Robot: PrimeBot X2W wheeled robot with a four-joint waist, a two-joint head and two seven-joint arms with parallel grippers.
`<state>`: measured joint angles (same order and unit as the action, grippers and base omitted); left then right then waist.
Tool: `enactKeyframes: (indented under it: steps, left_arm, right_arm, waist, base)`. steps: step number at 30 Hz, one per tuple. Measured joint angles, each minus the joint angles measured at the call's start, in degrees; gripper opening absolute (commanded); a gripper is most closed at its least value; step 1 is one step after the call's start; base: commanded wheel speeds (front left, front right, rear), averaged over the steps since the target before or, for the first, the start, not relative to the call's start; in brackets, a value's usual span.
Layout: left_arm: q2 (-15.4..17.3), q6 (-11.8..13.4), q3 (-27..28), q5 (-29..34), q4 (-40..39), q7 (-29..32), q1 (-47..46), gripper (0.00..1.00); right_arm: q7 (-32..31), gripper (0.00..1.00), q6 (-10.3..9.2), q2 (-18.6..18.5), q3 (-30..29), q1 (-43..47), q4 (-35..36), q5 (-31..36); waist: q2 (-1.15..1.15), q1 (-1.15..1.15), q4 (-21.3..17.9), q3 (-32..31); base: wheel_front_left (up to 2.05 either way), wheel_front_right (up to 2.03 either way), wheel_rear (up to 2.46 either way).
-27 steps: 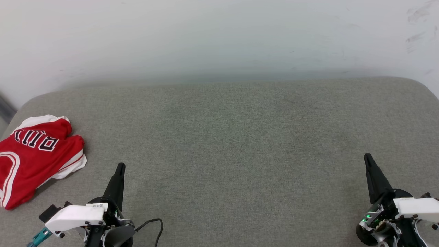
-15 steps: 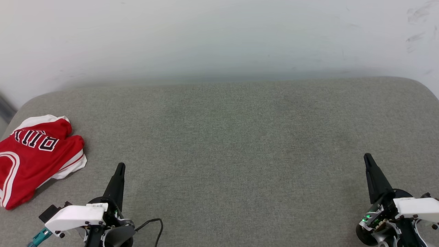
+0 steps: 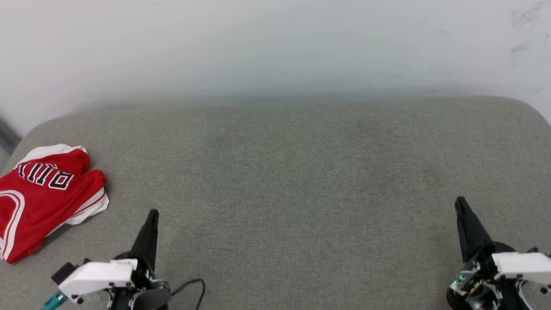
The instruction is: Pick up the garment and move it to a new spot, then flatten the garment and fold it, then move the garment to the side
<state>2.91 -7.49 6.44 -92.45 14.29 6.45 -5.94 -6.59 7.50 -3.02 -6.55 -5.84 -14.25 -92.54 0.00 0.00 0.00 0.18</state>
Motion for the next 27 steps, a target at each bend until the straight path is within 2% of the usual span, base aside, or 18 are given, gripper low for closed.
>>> enactKeyframes:
  steps: [7, 13, 19, 27]
  left_arm:
    - [-0.4, 0.0, -0.6, 0.1, 1.6, -0.8, 2.5, 1.00]
    - [-0.4, 0.0, -0.6, 3.0, 0.4, -2.6, 2.5, 1.00]
    - [-0.4, 1.6, -0.5, 10.3, -1.9, -4.2, 2.5, 1.00]
    - [-0.4, 5.1, -1.4, 20.2, -5.3, -6.1, 2.5, 1.00]
  right_arm:
    - [0.8, 1.00, -0.03, 0.1, 0.1, 2.6, -2.1, 0.1]
    - [2.6, 1.00, -0.03, 0.1, -0.3, 2.7, -1.4, 3.5]
    - [4.1, 1.00, -0.03, 0.1, -1.5, 2.9, 1.5, 11.0]
    - [6.1, 1.00, -0.03, 0.1, -1.6, 3.6, 5.7, 21.2]
  waist:
    - [0.00, 0.00, 0.0, 0.0]
    - [0.00, 0.00, 0.0, 0.0]
    - [0.00, 0.00, -0.1, 0.2]
    - [0.00, 0.00, -0.1, 0.2]
  base:
    - [0.00, 0.00, 0.00]
    - [0.00, 0.00, 0.00]
    - [0.00, 0.00, 0.00]
    - [0.00, 0.00, 0.00]
